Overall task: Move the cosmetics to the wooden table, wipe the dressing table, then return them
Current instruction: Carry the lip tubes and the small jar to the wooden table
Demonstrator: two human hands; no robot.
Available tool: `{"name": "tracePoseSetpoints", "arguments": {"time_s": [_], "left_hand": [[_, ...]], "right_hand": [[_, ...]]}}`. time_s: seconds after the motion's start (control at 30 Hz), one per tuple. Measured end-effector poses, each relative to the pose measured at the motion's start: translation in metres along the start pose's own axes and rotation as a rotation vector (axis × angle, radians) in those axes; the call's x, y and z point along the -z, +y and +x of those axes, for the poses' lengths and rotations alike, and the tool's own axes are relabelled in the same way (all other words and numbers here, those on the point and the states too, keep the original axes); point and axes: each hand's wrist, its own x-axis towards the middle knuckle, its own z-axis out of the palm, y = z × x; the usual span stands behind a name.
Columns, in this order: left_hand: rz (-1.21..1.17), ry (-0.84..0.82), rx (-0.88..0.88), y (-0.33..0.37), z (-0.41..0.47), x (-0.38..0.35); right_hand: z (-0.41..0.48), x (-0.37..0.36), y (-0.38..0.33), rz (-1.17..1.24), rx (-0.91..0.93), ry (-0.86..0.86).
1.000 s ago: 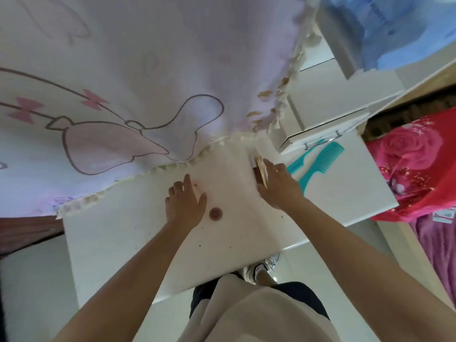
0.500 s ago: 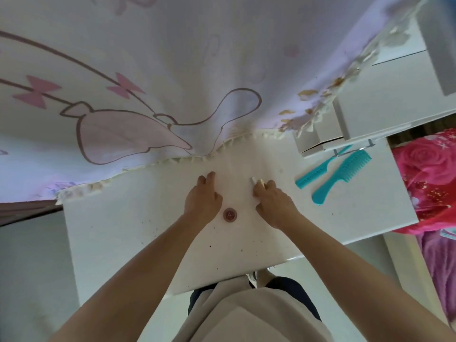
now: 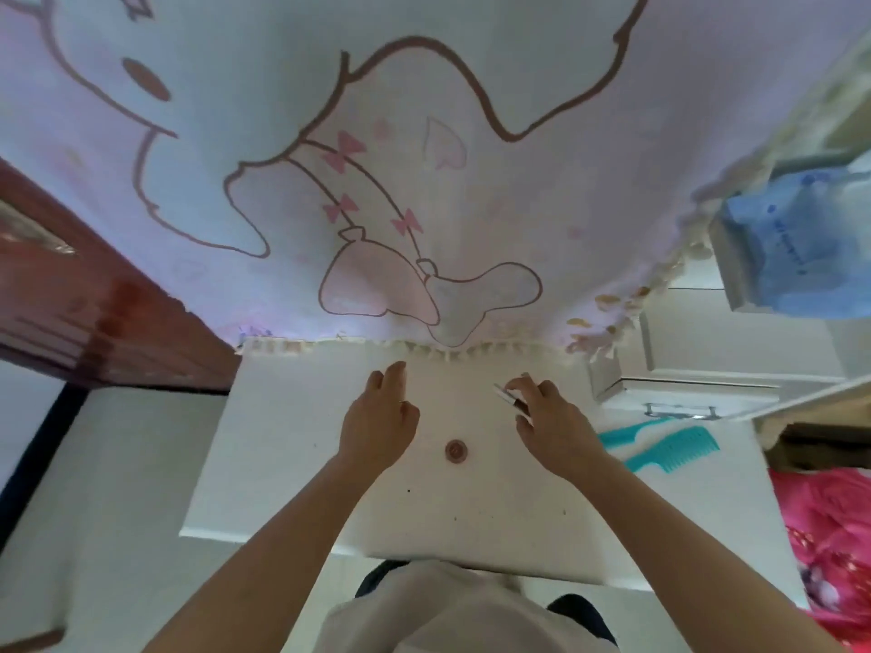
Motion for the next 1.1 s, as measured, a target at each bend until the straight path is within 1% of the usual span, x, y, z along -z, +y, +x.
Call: {"name": "tracePoseSetpoints", "arguments": {"time_s": [0.1,0.23,0.33,0.43,0.6,0.67,0.73,0.77,0.83,0.87,0.93,1.03,1.1], "left_hand": [[-0.053,0.159,0.082,-0.006,-0.048,0.023],[-0.036,0.271,0.237,-0.027,-0.125,0.052],[-0.01,0.323,0.37,-0.045,-0.183,0.08],[0.006,0.405,0.439,-0.072,-0.242,0.111],[0.032,0.595,0.562,-0.123,-0.335,0.144],[0.01,0.653,0.614,-0.145,-0.375,0.154],[-0.019,0.705,0.677,-0.173,-0.422,0.163],[-0.03,0.716,0.698,-0.177,-0.432,0.163],[-0.017,0.771,0.756,-0.216,-0.505,0.176],[0.004,0.801,0.749,-0.222,-0.516,0.179],[0.046,0.851,0.773,-0.256,-0.58,0.197],[0.073,0.98,0.907,-0.306,-0.666,0.219],[0.086,0.999,1.005,-0.33,-0.71,0.227]], "right_hand": [[-0.005,0.006,-0.02,-0.01,0.148,0.044],[-0.026,-0.003,-0.066,0.037,0.36,0.042],[-0.049,-0.015,-0.111,0.058,0.519,0.037],[-0.079,-0.026,-0.163,0.045,0.684,0.004],[-0.13,-0.047,-0.253,-0.004,0.877,0.007],[-0.151,-0.061,-0.294,0.025,0.934,-0.001],[-0.178,-0.082,-0.343,0.085,1.0,0.037],[-0.184,-0.085,-0.355,0.115,1.015,0.048],[-0.229,-0.126,-0.424,0.132,1.103,0.038],[-0.236,-0.13,-0.437,0.14,1.121,0.029],[-0.274,-0.165,-0.495,0.149,1.218,0.018],[-0.328,-0.21,-0.578,0.106,1.382,-0.035],[-0.358,-0.234,-0.622,0.128,1.436,-0.057]]}}
